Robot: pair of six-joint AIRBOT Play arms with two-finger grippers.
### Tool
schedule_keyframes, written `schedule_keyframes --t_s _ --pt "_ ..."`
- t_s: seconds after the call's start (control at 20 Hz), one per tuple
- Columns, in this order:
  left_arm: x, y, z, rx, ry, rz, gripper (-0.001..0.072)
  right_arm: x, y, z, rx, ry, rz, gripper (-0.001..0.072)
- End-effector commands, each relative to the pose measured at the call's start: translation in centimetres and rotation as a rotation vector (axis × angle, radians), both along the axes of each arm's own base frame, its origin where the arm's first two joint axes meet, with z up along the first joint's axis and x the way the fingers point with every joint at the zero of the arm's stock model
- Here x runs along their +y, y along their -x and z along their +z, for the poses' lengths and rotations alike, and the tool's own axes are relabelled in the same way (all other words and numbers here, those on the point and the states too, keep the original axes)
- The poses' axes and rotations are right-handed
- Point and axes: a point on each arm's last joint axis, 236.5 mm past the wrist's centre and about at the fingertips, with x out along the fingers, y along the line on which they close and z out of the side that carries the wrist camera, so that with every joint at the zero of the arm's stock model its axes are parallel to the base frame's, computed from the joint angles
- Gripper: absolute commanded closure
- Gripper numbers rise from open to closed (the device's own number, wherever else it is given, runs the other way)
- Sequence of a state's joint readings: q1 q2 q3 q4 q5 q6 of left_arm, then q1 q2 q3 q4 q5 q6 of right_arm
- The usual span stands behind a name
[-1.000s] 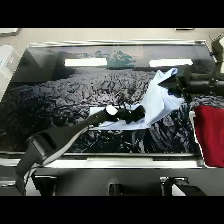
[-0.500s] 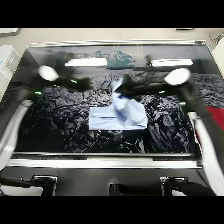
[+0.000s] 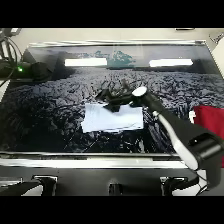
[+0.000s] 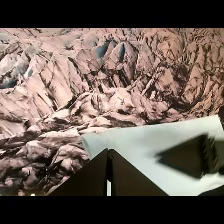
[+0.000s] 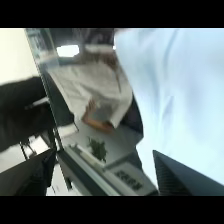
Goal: Fold the clothes and pants, and hang the long-sleeved shirts on hangers.
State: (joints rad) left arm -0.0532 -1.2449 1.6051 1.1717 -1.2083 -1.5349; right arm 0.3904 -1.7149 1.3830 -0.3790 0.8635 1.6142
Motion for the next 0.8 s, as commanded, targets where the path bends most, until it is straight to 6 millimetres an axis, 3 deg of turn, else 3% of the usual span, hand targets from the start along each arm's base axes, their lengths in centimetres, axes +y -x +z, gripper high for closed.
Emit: schedule_keyframes --t_s 0.0,0.05,0.15,0.2,0.25,0.3,0.5,0.65,0.75 --pt "0.5 1.6 0.7 0.001 -0.032 -0.021 0.0686 -11.4 -3.3 0.9 -0.062 0.136 -0.057 0.0005" --pt "0.5 1.6 0.7 0.002 -0.032 -0.021 0.0686 -17.0 -3.0 -0.1 -0.025 0.247 -0.073 0.0006" --pt "0.5 1.6 0.7 0.003 -0.031 -0.021 0.0686 -27.0 0.8 -3.7 0.16 0.479 -0.054 0.0034" --pt "0.5 1.6 0.7 0.004 -0.028 -0.018 0.0686 -29.9 3.0 -5.2 0.241 0.545 -0.029 0.0038" --pt "0.5 1.6 0.7 0.005 -0.028 -0.018 0.0686 -31.0 4.4 -6.5 0.285 0.552 -0.016 0.0037" --pt "0.5 1.6 0.7 0.007 -0.025 -0.015 0.0686 -30.4 4.9 -7.5 0.286 0.515 -0.006 0.0037" --pt "0.5 1.6 0.6 0.021 -0.005 0.008 0.0686 -23.3 4.3 -9.7 0.192 0.255 0.068 0.0038" --pt "0.5 1.6 0.6 0.025 0.0 0.014 0.0686 -21.0 3.7 -11.0 0.178 0.224 0.078 0.0049" --pt "0.5 1.6 0.6 0.028 0.005 0.019 0.0686 -20.1 4.0 -11.7 0.189 0.226 0.095 0.0192"
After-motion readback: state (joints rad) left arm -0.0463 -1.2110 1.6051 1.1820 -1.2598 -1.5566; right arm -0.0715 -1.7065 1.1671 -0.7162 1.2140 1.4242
